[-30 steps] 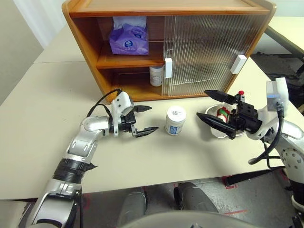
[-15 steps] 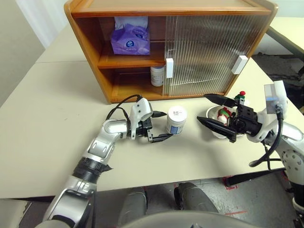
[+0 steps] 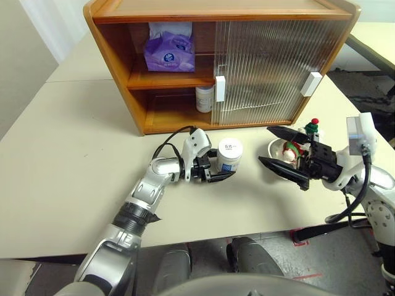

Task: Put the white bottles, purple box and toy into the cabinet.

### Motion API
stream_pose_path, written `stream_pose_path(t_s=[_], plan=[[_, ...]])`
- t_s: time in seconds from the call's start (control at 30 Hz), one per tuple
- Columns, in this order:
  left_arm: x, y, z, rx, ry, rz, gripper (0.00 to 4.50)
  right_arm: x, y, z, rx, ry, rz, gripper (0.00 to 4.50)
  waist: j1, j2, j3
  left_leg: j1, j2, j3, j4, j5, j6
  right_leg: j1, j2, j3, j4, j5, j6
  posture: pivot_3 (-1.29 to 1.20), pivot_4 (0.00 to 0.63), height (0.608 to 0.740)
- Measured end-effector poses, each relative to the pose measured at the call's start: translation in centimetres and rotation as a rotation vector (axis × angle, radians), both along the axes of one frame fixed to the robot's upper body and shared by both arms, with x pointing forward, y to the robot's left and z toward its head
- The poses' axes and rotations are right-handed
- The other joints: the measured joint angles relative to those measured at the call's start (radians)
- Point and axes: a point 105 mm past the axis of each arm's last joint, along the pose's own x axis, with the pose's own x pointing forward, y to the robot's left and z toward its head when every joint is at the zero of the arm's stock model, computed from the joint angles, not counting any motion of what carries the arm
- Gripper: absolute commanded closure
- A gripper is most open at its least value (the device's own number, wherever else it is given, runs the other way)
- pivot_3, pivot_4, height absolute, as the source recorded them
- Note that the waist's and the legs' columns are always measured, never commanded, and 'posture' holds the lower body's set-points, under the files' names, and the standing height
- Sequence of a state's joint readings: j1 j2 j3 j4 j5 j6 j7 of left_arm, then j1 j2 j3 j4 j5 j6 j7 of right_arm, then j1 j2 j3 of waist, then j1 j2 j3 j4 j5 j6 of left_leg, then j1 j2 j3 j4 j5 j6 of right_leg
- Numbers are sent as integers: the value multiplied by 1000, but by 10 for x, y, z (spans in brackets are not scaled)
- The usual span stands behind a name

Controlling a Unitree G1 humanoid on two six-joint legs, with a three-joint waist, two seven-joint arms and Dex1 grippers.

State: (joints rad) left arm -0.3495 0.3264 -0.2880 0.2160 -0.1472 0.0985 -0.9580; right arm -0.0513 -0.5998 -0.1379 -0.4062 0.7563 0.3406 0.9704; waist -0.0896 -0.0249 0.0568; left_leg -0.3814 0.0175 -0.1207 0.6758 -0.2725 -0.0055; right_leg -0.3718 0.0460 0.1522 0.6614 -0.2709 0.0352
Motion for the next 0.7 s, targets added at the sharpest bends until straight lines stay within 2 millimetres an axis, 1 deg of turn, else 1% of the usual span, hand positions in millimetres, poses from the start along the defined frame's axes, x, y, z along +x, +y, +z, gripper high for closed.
stream_pose_path(t_s=[0.13, 0.2, 0.33, 0.43, 0.47, 0.53, 0.63, 0.7], plan=[[3, 5, 0, -7, -9, 46, 1435, 2, -2, -4, 2, 4, -6, 0, -4, 0, 0, 0, 0, 0, 0, 0, 0, 0, 0, 0, 0, 0, 0, -158, 67, 740], [10, 12, 1, -8, -44, 115, 1435, 2, -2, -4, 3, 1, -3, 0, -5, 0, 0, 1, 0, 1, 0, 1, 0, 0, 1, 0, 0, 1, 1, -150, 67, 740], [30, 44, 9, -3, -111, 326, 1435, 3, -3, -7, 11, -1, -5, 0, -4, 1, 0, 1, 0, 2, 0, 2, -1, 0, 2, -1, 0, 1, 2, -143, 67, 740], [37, 63, 10, -11, -127, 453, 1435, 4, -3, -9, 19, 5, -3, 0, -3, 1, 0, 0, 0, 1, 0, 2, -1, 0, 1, 0, 0, 2, 0, -139, 67, 740], [39, 70, 9, -11, -124, 496, 1435, 4, -3, -10, 22, 3, 0, 0, -2, 1, 0, 0, 0, 1, 0, 2, -1, 0, 1, 0, 0, 4, -4, -133, 67, 740], [41, 79, 9, -7, -125, 562, 1435, 4, -4, -10, 23, -2, 5, 0, -1, 1, 1, 0, -1, 1, 0, 2, -1, 0, 1, 0, 0, 5, -7, -127, 66, 740], [47, 93, 14, -2, -147, 660, 1435, 5, -5, -11, 22, -1, 9, 0, 3, 1, 1, 0, -2, 2, 0, 2, -1, 0, 0, -1, 0, 5, -8, -119, 67, 740], [48, 97, 16, 4, -151, 693, 1435, 6, -5, -13, 20, 2, 10, 0, 8, 1, 1, 0, -3, 3, -1, 2, -2, 0, 0, -1, 0, 5, -8, -117, 67, 740]])
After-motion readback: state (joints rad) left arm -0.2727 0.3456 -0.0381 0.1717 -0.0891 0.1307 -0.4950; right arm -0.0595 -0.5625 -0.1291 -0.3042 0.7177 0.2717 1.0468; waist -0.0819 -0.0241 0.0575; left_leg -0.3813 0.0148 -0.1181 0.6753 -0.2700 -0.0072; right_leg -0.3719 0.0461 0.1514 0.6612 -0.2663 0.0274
